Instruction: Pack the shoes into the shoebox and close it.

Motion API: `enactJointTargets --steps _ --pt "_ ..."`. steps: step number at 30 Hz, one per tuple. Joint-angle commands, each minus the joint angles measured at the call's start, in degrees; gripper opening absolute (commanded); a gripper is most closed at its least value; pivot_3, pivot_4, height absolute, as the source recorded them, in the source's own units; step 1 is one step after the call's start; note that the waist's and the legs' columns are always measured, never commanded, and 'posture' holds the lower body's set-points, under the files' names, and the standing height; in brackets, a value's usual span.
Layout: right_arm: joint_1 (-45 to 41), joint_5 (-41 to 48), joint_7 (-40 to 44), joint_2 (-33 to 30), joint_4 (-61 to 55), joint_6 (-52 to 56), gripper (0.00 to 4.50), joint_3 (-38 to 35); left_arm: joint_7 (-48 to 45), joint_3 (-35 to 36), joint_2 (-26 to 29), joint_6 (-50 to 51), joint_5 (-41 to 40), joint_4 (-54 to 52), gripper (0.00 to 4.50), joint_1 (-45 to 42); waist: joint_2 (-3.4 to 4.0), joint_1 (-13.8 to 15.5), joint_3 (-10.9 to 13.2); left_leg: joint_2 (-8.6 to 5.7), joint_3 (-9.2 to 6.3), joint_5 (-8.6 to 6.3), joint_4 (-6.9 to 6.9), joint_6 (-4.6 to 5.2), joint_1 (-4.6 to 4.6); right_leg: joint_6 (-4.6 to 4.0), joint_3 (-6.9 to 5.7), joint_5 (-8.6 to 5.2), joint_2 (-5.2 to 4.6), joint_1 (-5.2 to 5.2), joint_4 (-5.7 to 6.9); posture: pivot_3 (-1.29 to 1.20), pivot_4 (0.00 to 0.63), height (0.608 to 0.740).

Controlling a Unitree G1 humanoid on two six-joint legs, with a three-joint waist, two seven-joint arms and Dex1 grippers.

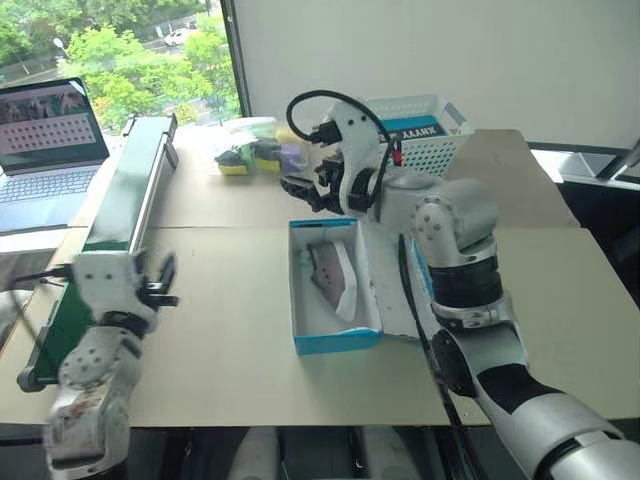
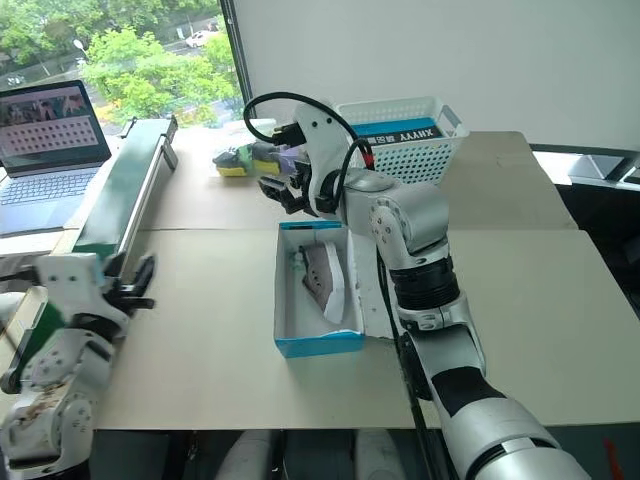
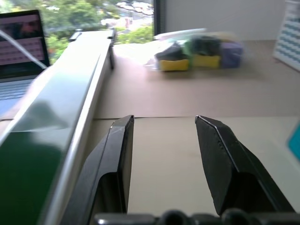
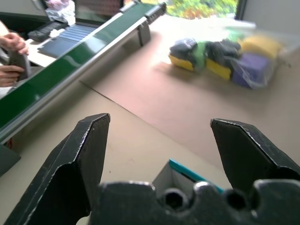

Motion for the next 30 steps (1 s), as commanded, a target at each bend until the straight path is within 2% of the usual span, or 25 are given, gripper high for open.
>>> enactJointTargets --steps 1,4,6,7,11,17,21,30 --pt "5.62 -1.36 12.46 -3.39 -5.03 -12.72 4.06 3.96 0.08 7.14 1.15 -0.65 -0.99 0.95 2.24 2.65 -0.02 0.07 0.00 -0.01 0.00 0.00 0.00 0.00 0.00 0.01 0.00 -0.01 -0.02 0.02 -0.01 0.00 0.150 0.734" --pt "10.08 -4.36 17.85 -5.96 -4.78 -17.95 4.06 8.00 -1.16 8.97 1.93 -0.81 -1.36 2.24 2.24 4.37 -0.03 0.29 0.02 -0.03 0.00 0.00 0.05 -0.01 0.03 0.02 -0.03 -0.01 -0.06 0.05 0.01 0.00 0.150 0.734" --pt "13.37 -5.87 20.63 -7.10 -4.46 -20.50 4.50 10.32 -2.08 10.08 2.33 -0.65 -1.82 3.30 2.71 5.37 -0.03 0.24 0.01 -0.02 0.00 0.01 0.07 -0.01 0.08 0.01 -0.03 0.00 -0.04 0.08 0.02 0.00 0.150 0.734" --pt "14.42 -6.14 21.54 -7.26 -4.33 -21.20 4.50 10.84 -2.43 10.52 2.42 -0.57 -2.17 3.68 2.91 5.63 -0.04 0.23 0.01 -0.01 0.00 0.01 0.07 -0.02 0.13 0.02 -0.03 -0.01 -0.04 0.12 0.02 0.00 0.150 0.734" --pt "17.12 -8.00 22.27 -6.11 -3.75 -22.92 4.50 12.33 -3.23 9.84 3.97 0.49 -0.28 5.09 4.42 7.96 -0.05 -0.01 0.00 0.01 0.00 0.00 0.01 -0.02 0.14 -0.01 0.01 -0.01 -0.02 0.10 0.01 0.00 0.150 0.734" --pt "18.05 -7.94 21.64 -2.60 -5.87 -21.58 4.50 12.38 -2.56 10.05 3.69 1.46 -0.52 4.64 4.48 8.20 -0.08 0.03 -0.01 0.02 0.01 0.00 0.02 -0.03 0.13 -0.01 0.02 0.00 -0.03 0.08 0.02 0.00 0.150 0.734" --pt "18.09 -11.99 19.36 -1.55 -4.99 -24.21 4.50 13.24 -2.38 9.97 3.15 1.90 -0.94 4.25 4.48 8.29 -0.11 0.11 -0.03 0.00 0.00 0.00 0.01 -0.03 0.13 -0.01 0.02 0.00 -0.04 0.08 0.01 0.00 0.150 0.734" --pt "16.90 -13.11 18.46 0.29 -2.60 -22.40 4.50 11.94 -2.42 9.43 2.33 1.68 -1.12 4.22 4.48 8.58 -0.14 0.19 -0.04 0.00 0.00 0.01 0.02 -0.05 0.13 -0.02 0.01 0.00 -0.05 0.08 0.02 0.00 0.150 0.734"
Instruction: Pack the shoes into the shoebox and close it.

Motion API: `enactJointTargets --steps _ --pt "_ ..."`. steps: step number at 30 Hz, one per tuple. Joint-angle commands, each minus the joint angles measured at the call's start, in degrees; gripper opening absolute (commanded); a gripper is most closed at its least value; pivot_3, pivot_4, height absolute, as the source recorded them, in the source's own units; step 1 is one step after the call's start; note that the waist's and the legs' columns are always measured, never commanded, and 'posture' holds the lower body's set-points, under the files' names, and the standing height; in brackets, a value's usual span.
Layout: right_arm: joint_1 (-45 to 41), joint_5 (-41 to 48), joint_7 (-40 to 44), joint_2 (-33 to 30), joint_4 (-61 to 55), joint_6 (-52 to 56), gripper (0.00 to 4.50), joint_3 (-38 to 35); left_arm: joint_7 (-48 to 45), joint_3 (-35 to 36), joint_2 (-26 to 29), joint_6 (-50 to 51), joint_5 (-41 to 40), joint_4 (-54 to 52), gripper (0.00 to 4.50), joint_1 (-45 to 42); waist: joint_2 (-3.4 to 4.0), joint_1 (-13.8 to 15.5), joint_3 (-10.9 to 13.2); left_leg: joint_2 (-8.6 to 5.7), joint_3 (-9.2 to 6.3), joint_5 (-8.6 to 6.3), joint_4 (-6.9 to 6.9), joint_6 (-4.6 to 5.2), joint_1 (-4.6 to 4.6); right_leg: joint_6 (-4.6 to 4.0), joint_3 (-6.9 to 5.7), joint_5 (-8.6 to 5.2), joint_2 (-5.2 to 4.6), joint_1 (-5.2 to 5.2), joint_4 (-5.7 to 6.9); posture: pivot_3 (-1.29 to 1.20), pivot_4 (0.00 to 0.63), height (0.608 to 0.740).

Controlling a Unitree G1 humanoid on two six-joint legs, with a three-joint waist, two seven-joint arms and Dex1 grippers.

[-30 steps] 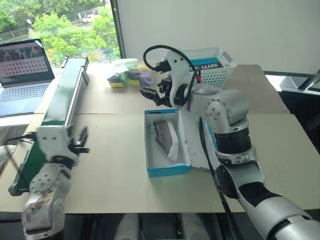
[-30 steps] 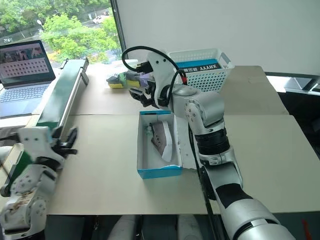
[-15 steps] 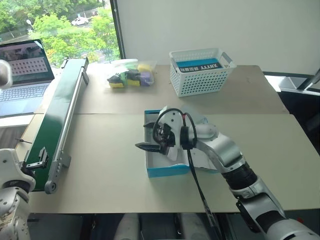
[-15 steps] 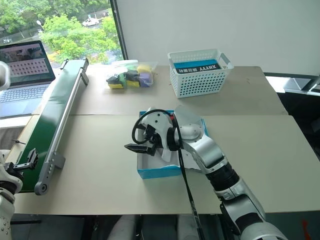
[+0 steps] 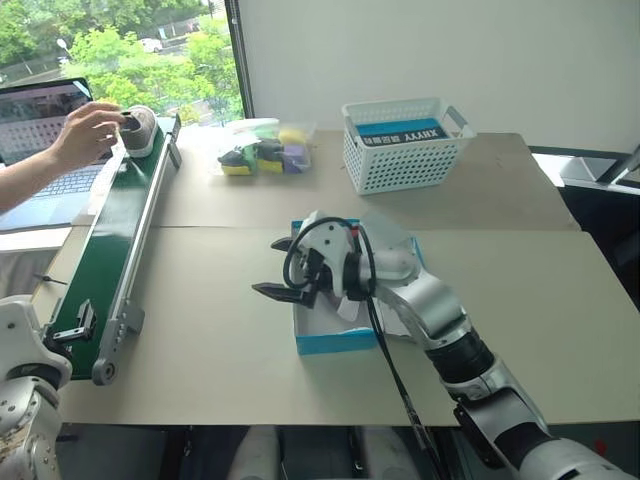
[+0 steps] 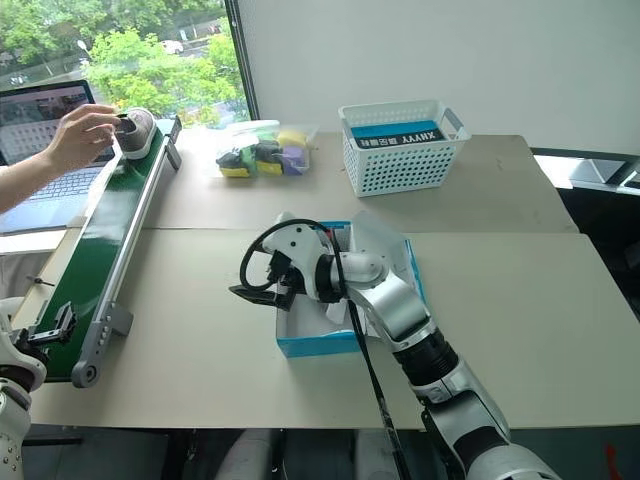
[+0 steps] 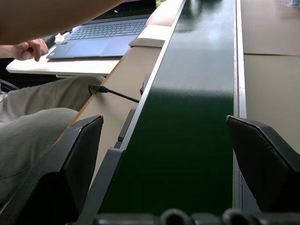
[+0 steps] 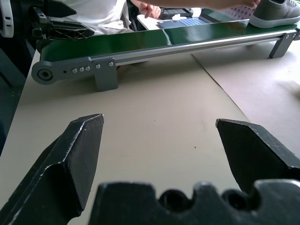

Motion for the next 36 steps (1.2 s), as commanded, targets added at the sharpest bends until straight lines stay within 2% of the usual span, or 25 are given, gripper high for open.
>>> enactJointTargets --steps 1,26,36 --pt "-1.21 -0.40 -0.61 0.57 -0.63 0.17 4.50 -1.29 0.14 0.53 -0.09 -0.43 -0.27 -1.72 4.48 0.34 0.00 0.00 0.00 0.00 0.00 0.00 0.00 0.00 0.00 0.00 0.00 0.00 0.00 0.00 0.00 0.00 0.150 0.734" --pt "-1.75 -2.79 -4.87 2.42 0.54 2.85 4.50 -2.37 -1.18 -0.96 0.51 -0.54 0.19 0.30 4.48 -1.54 -0.01 -0.05 -0.01 0.00 0.00 0.00 0.00 0.00 0.00 -0.01 0.00 0.01 0.01 0.00 0.04 0.00 0.150 0.734" --pt "-1.78 -3.55 -6.85 3.21 0.89 3.44 4.50 -2.87 -5.45 0.81 1.93 -4.81 -0.22 6.10 4.48 -0.12 -0.01 -0.15 -0.01 0.00 0.00 0.00 0.00 0.00 0.02 -0.01 0.00 0.01 0.00 0.00 0.05 0.00 0.150 0.734"
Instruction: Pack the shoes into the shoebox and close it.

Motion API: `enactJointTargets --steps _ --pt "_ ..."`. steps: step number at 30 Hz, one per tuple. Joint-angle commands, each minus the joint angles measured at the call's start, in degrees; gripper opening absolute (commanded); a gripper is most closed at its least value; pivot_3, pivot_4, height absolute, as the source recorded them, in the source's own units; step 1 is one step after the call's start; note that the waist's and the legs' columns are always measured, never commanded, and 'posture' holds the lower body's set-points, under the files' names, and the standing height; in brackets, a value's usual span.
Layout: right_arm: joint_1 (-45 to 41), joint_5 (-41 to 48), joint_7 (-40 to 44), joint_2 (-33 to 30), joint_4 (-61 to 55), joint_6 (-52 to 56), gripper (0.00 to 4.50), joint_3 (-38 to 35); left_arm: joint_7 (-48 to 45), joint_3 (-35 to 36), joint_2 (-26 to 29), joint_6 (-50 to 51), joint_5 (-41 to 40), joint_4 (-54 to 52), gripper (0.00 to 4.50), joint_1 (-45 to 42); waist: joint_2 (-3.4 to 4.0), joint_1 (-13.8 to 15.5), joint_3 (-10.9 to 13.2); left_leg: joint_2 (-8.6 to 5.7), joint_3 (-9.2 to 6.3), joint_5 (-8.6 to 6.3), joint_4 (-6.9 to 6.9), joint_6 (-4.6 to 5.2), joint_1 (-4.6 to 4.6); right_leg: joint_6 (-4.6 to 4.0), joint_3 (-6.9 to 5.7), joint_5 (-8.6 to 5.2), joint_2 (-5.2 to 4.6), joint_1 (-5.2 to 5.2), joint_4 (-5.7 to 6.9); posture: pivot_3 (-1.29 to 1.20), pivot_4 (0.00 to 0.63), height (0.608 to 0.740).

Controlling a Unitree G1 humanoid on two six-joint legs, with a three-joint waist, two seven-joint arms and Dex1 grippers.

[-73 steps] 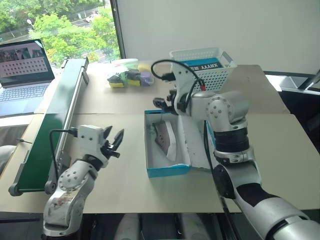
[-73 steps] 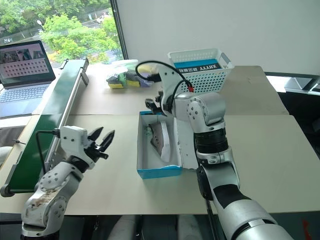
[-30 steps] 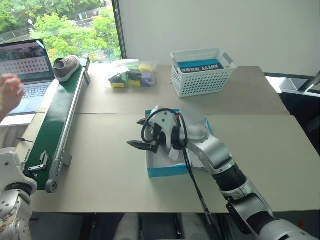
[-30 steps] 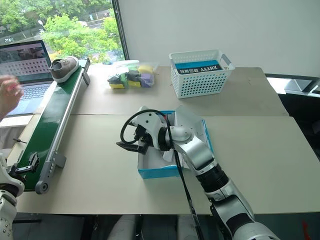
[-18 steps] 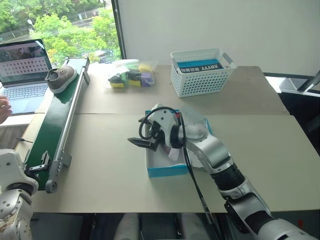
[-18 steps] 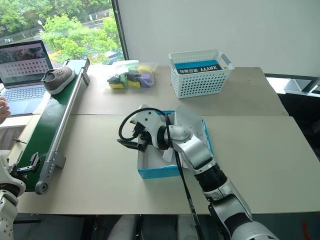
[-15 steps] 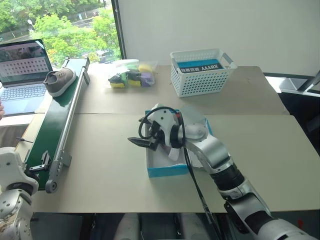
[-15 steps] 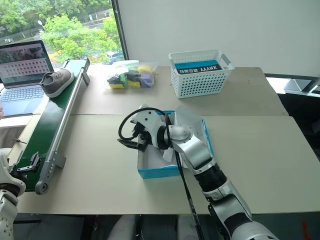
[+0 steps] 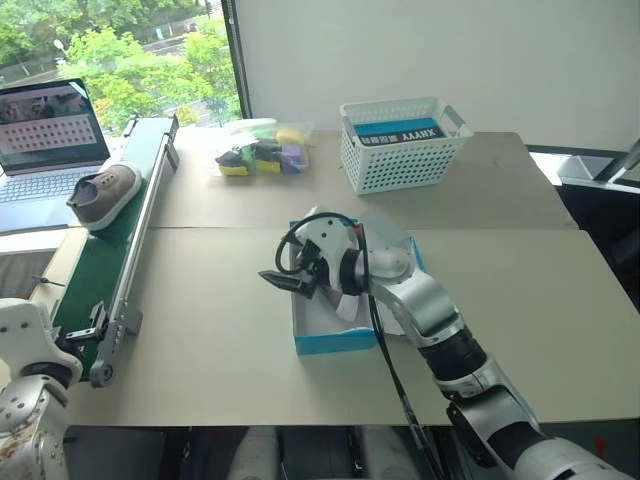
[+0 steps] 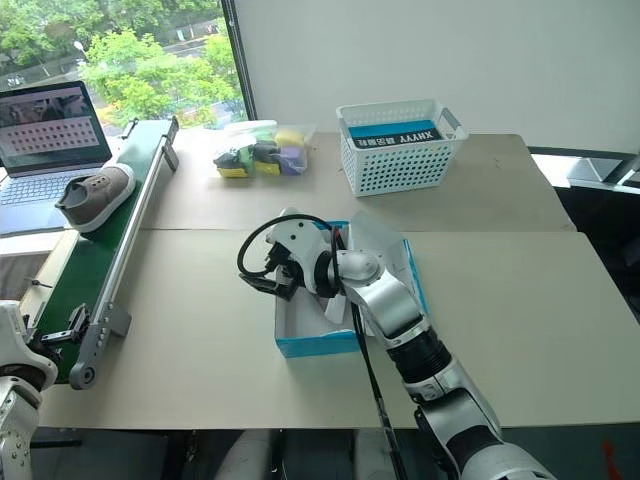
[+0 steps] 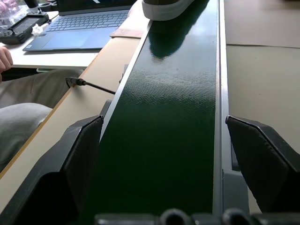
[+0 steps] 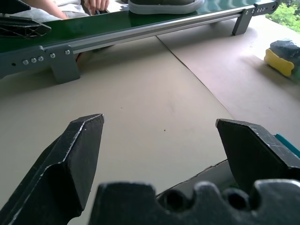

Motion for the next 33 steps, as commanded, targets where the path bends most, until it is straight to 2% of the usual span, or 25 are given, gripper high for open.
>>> enactJointTargets --steps 1,11,16,23,29,33 --pt "-1.24 -0.09 -0.81 0.58 -1.31 0.58 4.50 -1.69 -2.14 2.34 1.43 -3.77 -0.37 2.10 4.48 0.88 0.00 -0.01 0.00 0.00 0.00 0.00 0.00 0.00 0.00 0.00 0.00 0.00 0.00 0.00 0.00 0.00 0.150 0.734" --pt "-1.33 -0.44 -2.88 1.11 -0.97 1.14 4.50 -2.42 -9.70 3.74 2.95 -11.29 -2.56 10.82 4.48 1.34 -0.01 0.02 -0.01 0.01 0.00 0.00 0.00 0.00 0.00 0.00 -0.01 0.00 -0.01 0.00 0.00 0.00 0.150 0.734" --pt "-1.08 -0.40 -3.90 1.47 -1.21 1.69 4.50 -2.91 -16.22 5.50 6.08 -12.96 -6.14 14.93 4.48 1.66 -0.03 -0.05 -0.02 0.02 0.01 0.00 -0.01 0.00 0.00 -0.01 0.00 0.01 -0.01 -0.02 0.00 0.00 0.150 0.734" --pt "-0.88 -0.29 -4.55 1.43 -1.80 2.55 4.50 -3.55 -20.35 7.17 11.13 -14.38 -7.09 23.06 4.48 1.24 -0.03 -0.08 -0.02 0.02 0.01 0.00 -0.02 0.00 0.01 -0.01 -0.01 0.00 -0.01 -0.02 0.00 0.00 0.150 0.734" --pt "-1.22 0.24 -5.01 1.62 -2.49 3.58 4.50 -4.47 -21.37 5.67 13.70 -16.27 -5.61 29.04 4.48 -0.48 -0.04 -0.05 -0.02 0.02 0.01 0.00 -0.02 0.00 0.02 -0.01 -0.02 0.01 -0.01 -0.03 0.01 0.00 0.150 0.734" --pt "-1.39 0.11 -5.22 1.57 -2.85 4.06 4.50 -4.95 -22.69 2.53 13.26 -17.08 -4.76 28.99 4.48 -1.03 -0.03 0.16 -0.02 0.01 0.01 0.00 -0.03 0.00 0.02 -0.01 -0.02 0.01 -0.04 -0.03 0.01 0.00 0.150 0.734"
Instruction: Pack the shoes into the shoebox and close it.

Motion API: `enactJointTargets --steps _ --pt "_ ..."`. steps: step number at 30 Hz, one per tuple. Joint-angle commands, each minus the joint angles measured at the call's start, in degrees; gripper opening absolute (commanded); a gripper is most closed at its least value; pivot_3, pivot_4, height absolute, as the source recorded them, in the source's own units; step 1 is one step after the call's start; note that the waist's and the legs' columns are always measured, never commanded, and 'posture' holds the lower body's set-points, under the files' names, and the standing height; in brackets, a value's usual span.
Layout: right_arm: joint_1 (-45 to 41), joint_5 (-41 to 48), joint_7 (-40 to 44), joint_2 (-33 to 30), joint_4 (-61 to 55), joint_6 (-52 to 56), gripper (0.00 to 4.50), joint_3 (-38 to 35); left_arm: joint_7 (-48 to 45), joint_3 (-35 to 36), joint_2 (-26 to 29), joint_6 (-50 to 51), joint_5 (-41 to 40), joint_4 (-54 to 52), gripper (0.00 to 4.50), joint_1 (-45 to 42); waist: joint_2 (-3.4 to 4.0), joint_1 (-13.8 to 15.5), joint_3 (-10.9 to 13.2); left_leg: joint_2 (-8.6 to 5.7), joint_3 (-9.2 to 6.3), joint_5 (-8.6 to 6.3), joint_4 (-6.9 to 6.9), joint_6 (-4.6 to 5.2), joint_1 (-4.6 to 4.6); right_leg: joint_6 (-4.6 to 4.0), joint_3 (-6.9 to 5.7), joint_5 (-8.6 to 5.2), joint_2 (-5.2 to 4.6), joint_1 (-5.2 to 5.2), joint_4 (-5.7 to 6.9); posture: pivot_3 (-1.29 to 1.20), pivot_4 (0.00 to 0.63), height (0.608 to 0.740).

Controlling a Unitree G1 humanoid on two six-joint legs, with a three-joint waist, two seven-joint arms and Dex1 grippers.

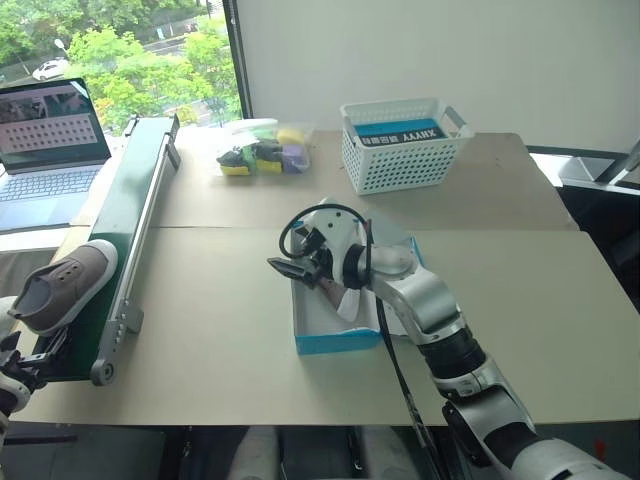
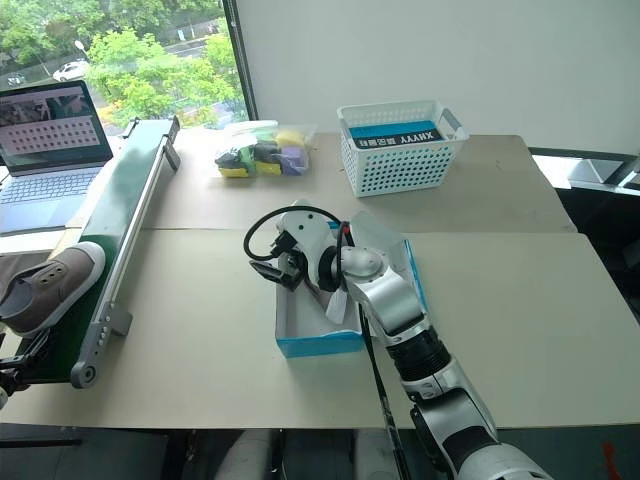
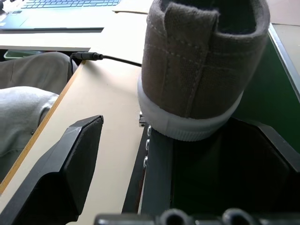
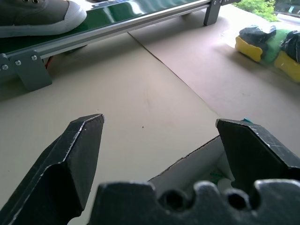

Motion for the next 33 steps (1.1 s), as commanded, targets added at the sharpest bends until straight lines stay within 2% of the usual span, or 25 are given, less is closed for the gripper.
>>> enactJointTargets --steps 1,3,4,6,8,11,17,19,24,27,31,33 --pt "-1.44 0.30 -0.47 0.06 -2.73 0.24 4.50 -1.82 -1.51 -2.39 0.31 -1.84 0.59 -1.67 4.48 -0.19 0.02 0.24 0.00 -0.01 0.00 0.00 -0.01 0.00 0.00 0.00 0.00 0.00 -0.01 0.00 0.00 0.00 0.150 0.734" --pt "-1.52 0.24 -0.56 0.02 -2.69 0.32 4.50 -2.03 -1.73 -2.78 -0.20 -2.07 0.28 -2.19 3.95 -0.23 0.02 0.41 0.00 -0.01 0.00 0.00 -0.01 0.00 0.04 0.00 0.00 0.00 -0.02 0.02 0.01 0.00 0.150 0.734" --pt "-1.55 0.18 -0.59 0.00 -2.71 0.33 4.50 -2.07 -1.79 -2.96 -0.35 -2.28 0.19 -2.24 3.85 -0.28 0.02 0.48 0.00 -0.01 0.00 0.00 -0.01 0.00 0.04 0.00 0.00 0.00 -0.02 0.02 0.01 0.00 0.150 0.734" --pt "-1.55 0.21 -0.65 0.02 -2.79 0.44 4.50 -2.17 -1.74 -3.28 -0.55 -2.66 0.24 -2.25 3.16 -0.31 0.02 0.55 0.00 -0.01 0.00 0.01 -0.01 -0.01 0.07 -0.01 0.00 0.00 -0.03 0.04 0.01 0.00 0.150 0.734" --pt "-1.58 0.18 -0.71 0.06 -2.78 0.47 4.50 -2.16 -1.46 -3.41 -0.69 -2.47 0.18 -2.39 2.85 -0.38 0.02 0.62 0.00 -0.01 0.00 0.01 -0.01 -0.01 0.08 -0.01 0.00 0.00 -0.03 0.05 0.01 0.00 0.150 0.734" --pt "-1.65 0.19 -0.73 0.12 -2.71 0.45 4.50 -2.14 -1.03 -3.31 -0.70 -2.18 0.14 -2.46 2.70 -0.48 0.02 0.74 0.00 -0.01 0.00 0.01 -0.02 -0.01 0.07 -0.01 0.00 0.00 -0.03 0.05 0.01 0.00 0.150 0.734" --pt "-2.13 0.06 -0.78 0.32 -1.90 0.09 4.50 -2.21 1.25 -3.27 -1.23 -1.22 -0.10 -5.02 2.69 -0.88 0.02 0.85 0.00 -0.01 0.00 0.01 -0.02 -0.01 0.08 -0.01 -0.01 0.00 -0.02 0.05 0.01 0.00 0.150 0.734" --pt "-2.26 0.02 -0.78 0.33 -1.72 0.02 4.50 -2.22 2.68 -2.59 -2.15 -0.91 -1.40 -8.21 2.69 -1.29 0.01 0.92 0.00 -0.01 0.00 0.01 -0.02 -0.01 0.08 -0.01 0.00 0.00 -0.03 0.06 0.01 0.00 0.150 0.734" --pt "-2.66 0.20 -1.62 0.94 -0.84 0.29 4.50 -2.99 9.83 0.00 -6.51 6.35 -12.09 -23.15 2.69 -4.72 -0.28 0.95 -0.03 0.01 -0.02 0.01 -0.01 -0.02 0.01 0.00 -0.03 0.01 -0.02 0.04 0.01 0.00 0.150 0.734" --pt "-4.64 4.80 -5.41 5.24 2.51 7.40 4.50 -9.25 16.41 -4.07 -11.56 12.03 -21.13 -34.49 2.69 -7.46 -0.30 0.96 -0.04 0.00 -0.02 0.01 0.02 -0.03 0.02 0.01 -0.01 0.03 -0.06 0.05 0.01 0.00 0.150 0.734" --pt "-8.68 16.37 -8.51 12.48 7.44 23.29 4.50 -21.76 22.19 -13.83 -16.69 16.92 -24.42 -43.68 2.69 -9.76 -0.31 1.15 -0.05 -0.02 -0.03 0.02 0.08 -0.03 0.04 0.01 0.00 0.09 -0.04 0.13 0.04 0.00 0.150 0.734" --pt "-12.19 26.65 -11.50 17.97 10.46 33.03 4.50 -32.90 24.50 -22.56 -20.11 18.70 -23.86 -47.40 2.69 -12.11 -0.29 1.17 -0.04 -0.01 -0.03 0.02 0.07 -0.03 0.03 0.00 0.00 0.10 0.01 0.12 0.09 0.00 0.150 0.734"
